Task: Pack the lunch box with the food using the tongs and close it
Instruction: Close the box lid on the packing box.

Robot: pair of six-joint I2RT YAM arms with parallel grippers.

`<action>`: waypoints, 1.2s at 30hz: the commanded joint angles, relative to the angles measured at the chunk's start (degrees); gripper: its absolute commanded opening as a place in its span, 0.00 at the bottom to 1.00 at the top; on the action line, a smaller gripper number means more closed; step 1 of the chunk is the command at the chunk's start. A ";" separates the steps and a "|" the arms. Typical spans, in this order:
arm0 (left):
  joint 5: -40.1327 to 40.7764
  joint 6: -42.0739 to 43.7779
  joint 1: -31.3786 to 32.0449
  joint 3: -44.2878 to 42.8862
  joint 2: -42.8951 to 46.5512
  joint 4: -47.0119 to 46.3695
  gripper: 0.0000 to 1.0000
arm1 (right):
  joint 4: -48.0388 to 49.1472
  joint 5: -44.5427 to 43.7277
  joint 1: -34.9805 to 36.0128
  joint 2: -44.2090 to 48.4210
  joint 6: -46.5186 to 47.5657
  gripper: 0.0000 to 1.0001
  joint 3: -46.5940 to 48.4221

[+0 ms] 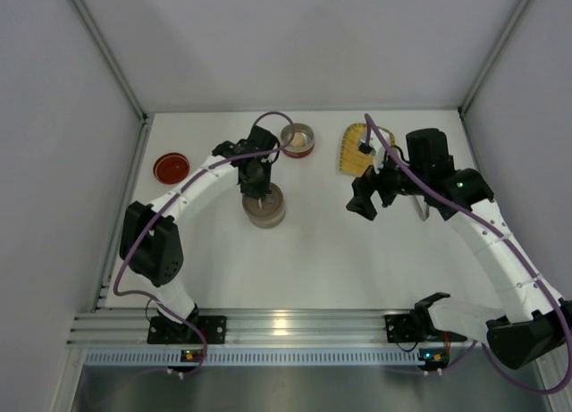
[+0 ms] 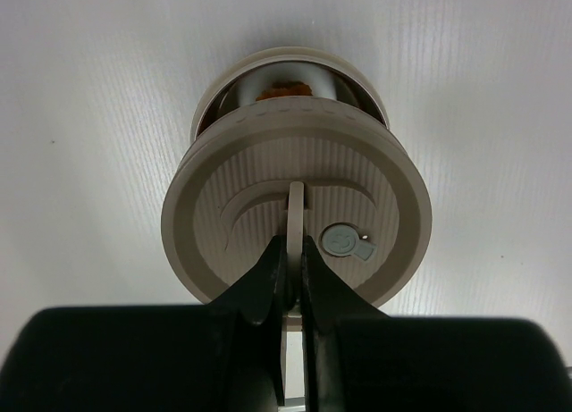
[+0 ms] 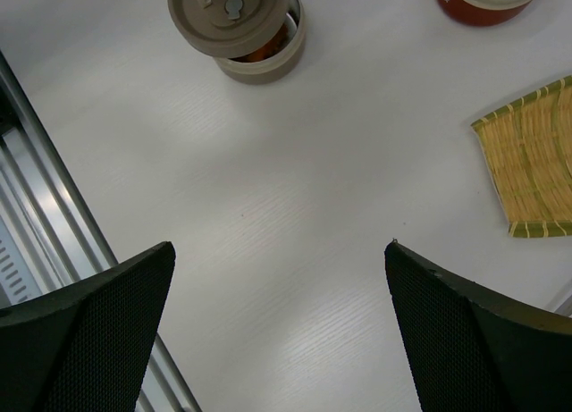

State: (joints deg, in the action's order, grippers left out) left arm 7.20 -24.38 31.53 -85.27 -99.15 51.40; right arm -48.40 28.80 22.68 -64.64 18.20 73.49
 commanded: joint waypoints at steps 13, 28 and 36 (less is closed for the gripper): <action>0.79 -1.81 -0.15 -3.32 -3.50 -4.02 0.00 | 3.49 0.91 -0.97 0.48 -0.44 1.00 0.60; -0.52 -2.25 -1.29 -3.41 -7.19 -3.85 0.00 | 3.67 1.00 -1.05 1.10 -0.27 0.99 -0.02; -0.61 -1.90 -1.73 -1.91 -7.11 -4.46 0.00 | 3.84 1.00 -1.05 1.10 -0.27 1.00 -0.28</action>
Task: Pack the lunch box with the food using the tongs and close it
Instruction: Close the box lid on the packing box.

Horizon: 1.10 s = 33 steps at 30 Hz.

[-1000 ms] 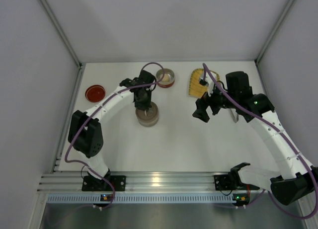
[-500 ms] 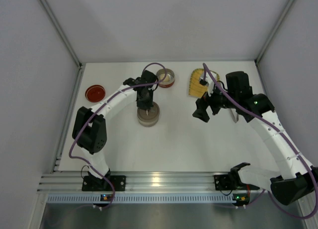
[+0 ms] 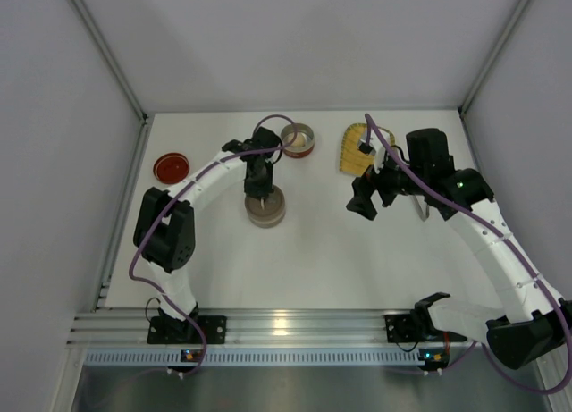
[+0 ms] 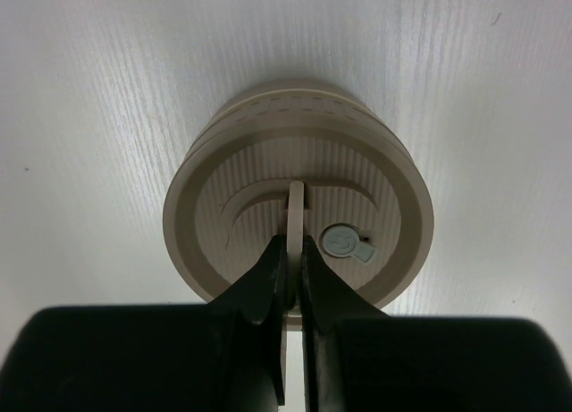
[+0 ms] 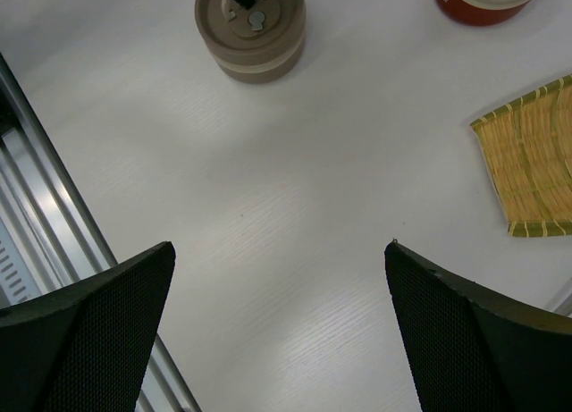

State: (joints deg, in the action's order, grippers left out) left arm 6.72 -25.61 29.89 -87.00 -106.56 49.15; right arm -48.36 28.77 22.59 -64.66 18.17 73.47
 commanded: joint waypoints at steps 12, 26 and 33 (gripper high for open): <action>0.13 0.29 -0.10 -1.07 0.22 -1.77 0.00 | 3.89 1.11 -0.88 0.94 -0.33 0.99 -0.26; 0.40 1.87 -0.09 -2.21 -0.93 -0.63 0.00 | 3.97 1.02 -0.88 0.77 -0.24 0.99 -0.26; 1.02 2.40 0.61 -1.86 -0.84 -0.63 0.00 | 3.89 1.02 -0.97 0.77 -0.33 0.99 -0.26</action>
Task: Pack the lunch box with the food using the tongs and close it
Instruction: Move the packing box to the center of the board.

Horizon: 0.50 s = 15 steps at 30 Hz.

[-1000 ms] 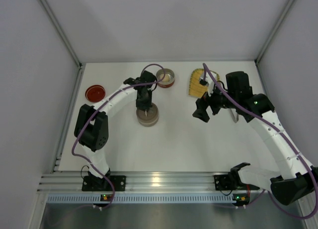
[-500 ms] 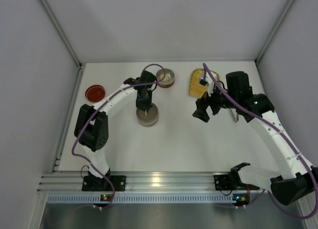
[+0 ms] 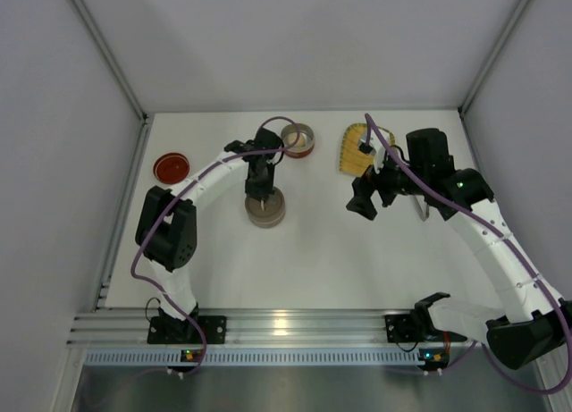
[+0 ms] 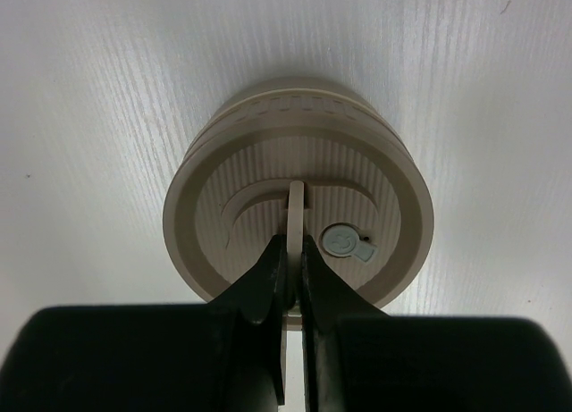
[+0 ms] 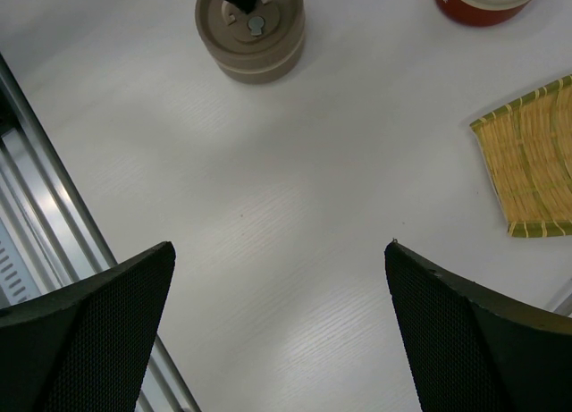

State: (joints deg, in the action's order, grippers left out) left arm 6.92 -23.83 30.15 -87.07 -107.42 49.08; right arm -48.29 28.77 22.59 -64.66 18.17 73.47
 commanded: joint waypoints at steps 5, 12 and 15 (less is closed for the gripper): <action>0.73 2.82 0.70 -0.48 -0.07 -1.27 0.00 | 3.82 1.02 -0.97 0.77 -0.24 0.99 -0.35; -6.55 14.59 0.87 1.19 -0.34 -1.18 0.00 | 3.47 1.20 -0.88 0.86 0.20 0.99 -0.35; -10.16 19.86 0.87 1.90 0.01 -1.27 0.00 | 3.47 1.37 -0.88 0.77 0.20 0.99 -0.26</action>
State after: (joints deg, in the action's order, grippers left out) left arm 2.50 -11.22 30.70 -86.48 -107.42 48.66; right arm -48.27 28.80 22.59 -64.66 18.24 73.47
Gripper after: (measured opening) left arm 0.073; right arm 0.993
